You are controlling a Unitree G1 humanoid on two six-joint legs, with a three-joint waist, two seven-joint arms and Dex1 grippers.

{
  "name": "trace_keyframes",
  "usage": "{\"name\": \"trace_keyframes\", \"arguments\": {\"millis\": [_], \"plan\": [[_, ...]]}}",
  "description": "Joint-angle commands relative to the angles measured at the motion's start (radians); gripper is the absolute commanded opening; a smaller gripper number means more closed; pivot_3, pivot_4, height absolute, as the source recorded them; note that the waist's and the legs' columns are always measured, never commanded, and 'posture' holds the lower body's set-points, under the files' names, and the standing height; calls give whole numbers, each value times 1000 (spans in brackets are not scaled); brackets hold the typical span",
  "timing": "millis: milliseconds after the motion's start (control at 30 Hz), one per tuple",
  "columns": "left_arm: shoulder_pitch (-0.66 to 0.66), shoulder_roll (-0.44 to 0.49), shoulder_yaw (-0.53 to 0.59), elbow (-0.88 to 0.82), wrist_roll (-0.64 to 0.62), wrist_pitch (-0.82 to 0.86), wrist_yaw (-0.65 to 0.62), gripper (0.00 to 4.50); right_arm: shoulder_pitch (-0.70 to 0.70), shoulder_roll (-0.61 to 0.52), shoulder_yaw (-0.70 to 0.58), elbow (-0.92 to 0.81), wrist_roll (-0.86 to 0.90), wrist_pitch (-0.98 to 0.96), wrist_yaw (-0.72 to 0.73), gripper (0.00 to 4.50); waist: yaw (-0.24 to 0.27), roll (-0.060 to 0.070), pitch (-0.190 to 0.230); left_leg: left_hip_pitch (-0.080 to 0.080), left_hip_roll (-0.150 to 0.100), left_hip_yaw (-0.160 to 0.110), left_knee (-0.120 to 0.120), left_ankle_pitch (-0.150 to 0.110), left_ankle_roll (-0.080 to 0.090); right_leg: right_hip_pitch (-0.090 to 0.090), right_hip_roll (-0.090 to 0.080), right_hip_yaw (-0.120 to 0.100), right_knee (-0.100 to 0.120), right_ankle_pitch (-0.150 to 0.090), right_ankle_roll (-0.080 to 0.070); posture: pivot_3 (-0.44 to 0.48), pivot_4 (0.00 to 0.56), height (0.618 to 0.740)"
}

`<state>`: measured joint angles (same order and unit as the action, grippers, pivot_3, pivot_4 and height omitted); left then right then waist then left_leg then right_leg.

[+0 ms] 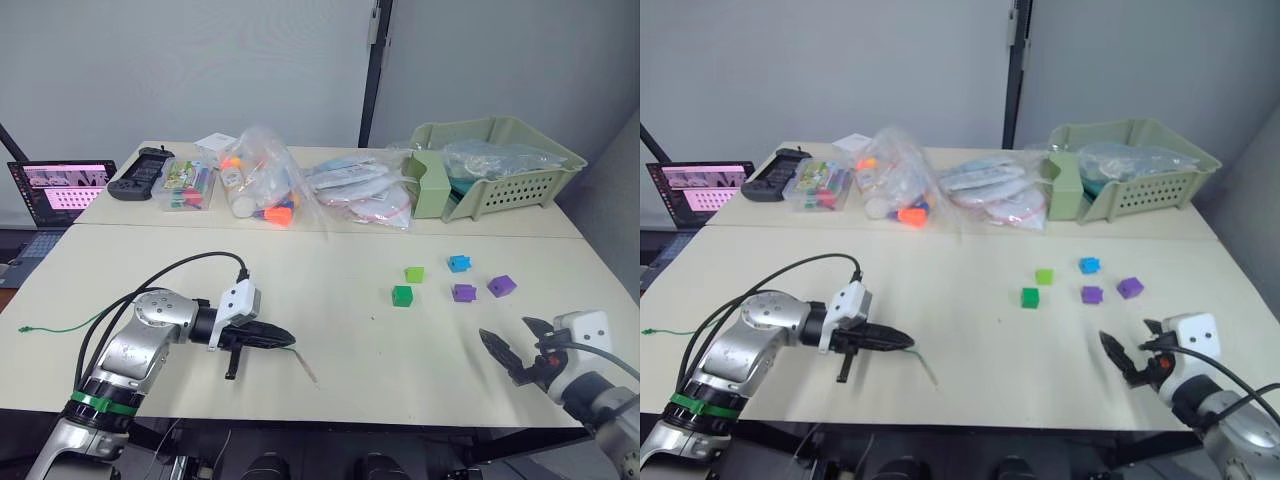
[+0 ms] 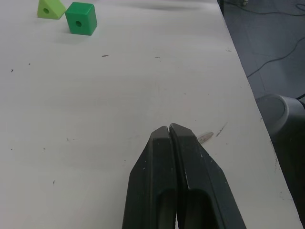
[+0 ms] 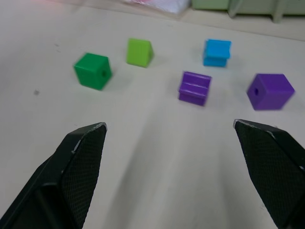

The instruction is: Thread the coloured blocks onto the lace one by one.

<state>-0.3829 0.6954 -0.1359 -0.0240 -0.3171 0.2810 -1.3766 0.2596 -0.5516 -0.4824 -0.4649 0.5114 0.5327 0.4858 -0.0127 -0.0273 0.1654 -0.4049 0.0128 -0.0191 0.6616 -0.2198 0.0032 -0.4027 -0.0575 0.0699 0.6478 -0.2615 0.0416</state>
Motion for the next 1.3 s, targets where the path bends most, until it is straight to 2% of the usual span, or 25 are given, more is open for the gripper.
{"name": "trace_keyframes", "arguments": {"millis": [33,100,133,267,400,533,700,833,1000,1300], "plan": [[5,9,-2,8,31,-84,10,60,-9,1,1,-24,-3,-14,-8,4500,0,0,0,0,0,1,0,0,0,0,0,0,0,0,0,0,150,740],[-12,-9,-3,43,2,-83,-15,60,-11,-5,14,-33,1,-21,7,4500,0,0,0,0,0,4,0,0,0,0,0,0,0,0,0,0,150,740],[-30,-17,-11,74,10,-105,-23,303,-9,-8,18,-43,7,-24,19,4500,0,0,0,0,0,4,0,0,0,0,0,0,0,0,0,0,150,740],[-138,-45,-82,298,102,-311,-109,1520,18,-37,35,-94,51,-35,114,4500,3,0,0,0,-1,5,0,0,0,0,1,0,0,0,0,0,150,740],[-225,-77,-127,468,102,-373,-219,2820,54,-81,39,-144,127,-32,242,4500,0,0,0,-1,-3,5,0,0,0,0,1,0,-1,0,0,0,150,740],[-325,-110,-223,652,120,-512,-238,2820,32,-206,85,-131,148,-49,434,4500,-2,-1,0,-1,-3,5,0,0,0,0,1,0,-1,0,0,0,150,740],[-381,-138,-290,755,102,-598,-238,2820,-2,-285,110,-106,146,-49,520,4500,0,-1,0,-2,-3,4,0,0,0,0,1,0,-1,0,0,0,150,740],[-403,-149,-355,806,116,-694,-238,2820,-29,-323,93,-141,183,-2,516,4500,5,-1,0,-1,-4,3,1,0,0,1,0,0,-1,0,1,0,150,740],[-418,-145,-405,820,131,-794,-238,2820,-9,-313,79,-177,196,17,480,4500,7,-1,0,-1,-5,3,1,0,0,1,0,-1,-1,0,1,0,150,740],[-419,-105,-496,722,150,-813,-238,2820,30,-277,86,-215,192,14,422,4500,2,-1,0,-1,-5,2,1,0,0,1,0,-1,-1,0,1,0,150,740]]}}
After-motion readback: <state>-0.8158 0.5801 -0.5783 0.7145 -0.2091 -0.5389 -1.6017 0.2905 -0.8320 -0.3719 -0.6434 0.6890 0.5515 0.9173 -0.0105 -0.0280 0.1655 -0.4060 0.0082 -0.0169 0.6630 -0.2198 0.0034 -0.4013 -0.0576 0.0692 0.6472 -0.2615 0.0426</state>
